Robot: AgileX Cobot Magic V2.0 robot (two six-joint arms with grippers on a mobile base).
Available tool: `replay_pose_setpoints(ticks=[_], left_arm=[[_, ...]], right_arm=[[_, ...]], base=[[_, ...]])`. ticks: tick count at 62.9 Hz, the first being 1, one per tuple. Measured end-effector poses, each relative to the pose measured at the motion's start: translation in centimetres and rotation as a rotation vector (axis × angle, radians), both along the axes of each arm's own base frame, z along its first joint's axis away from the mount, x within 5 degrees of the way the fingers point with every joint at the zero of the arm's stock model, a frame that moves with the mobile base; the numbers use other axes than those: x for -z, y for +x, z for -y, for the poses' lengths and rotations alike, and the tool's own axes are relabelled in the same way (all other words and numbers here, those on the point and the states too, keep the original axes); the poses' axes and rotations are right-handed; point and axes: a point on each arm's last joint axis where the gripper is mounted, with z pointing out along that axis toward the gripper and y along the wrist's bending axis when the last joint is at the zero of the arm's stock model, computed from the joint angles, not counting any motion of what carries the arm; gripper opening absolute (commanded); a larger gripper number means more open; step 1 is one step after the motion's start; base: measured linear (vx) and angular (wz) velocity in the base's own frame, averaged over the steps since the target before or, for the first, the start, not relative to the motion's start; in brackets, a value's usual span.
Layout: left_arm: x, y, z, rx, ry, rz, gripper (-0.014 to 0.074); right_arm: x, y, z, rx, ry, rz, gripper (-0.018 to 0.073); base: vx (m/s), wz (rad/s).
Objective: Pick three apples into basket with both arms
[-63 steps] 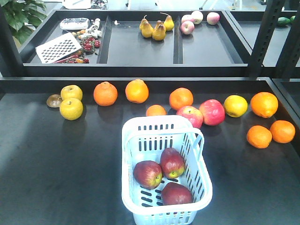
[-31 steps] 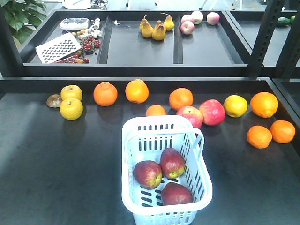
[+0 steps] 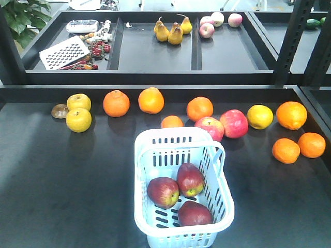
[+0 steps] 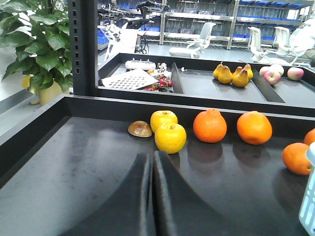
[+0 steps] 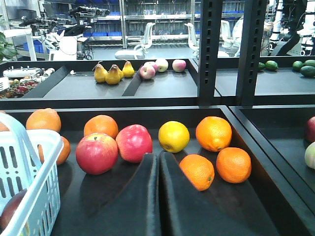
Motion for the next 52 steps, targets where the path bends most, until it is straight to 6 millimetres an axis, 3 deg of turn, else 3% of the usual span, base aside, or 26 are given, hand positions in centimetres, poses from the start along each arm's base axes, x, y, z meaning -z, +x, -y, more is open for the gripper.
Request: replay_pose_setpoints(ticks=[52], left_arm=[[0.0,0.0,0.0,0.0,0.0,0.0,-0.0006]], right_arm=[[0.0,0.0,0.0,0.0,0.0,0.0,-0.0004]], base=[[0.0,0.0]])
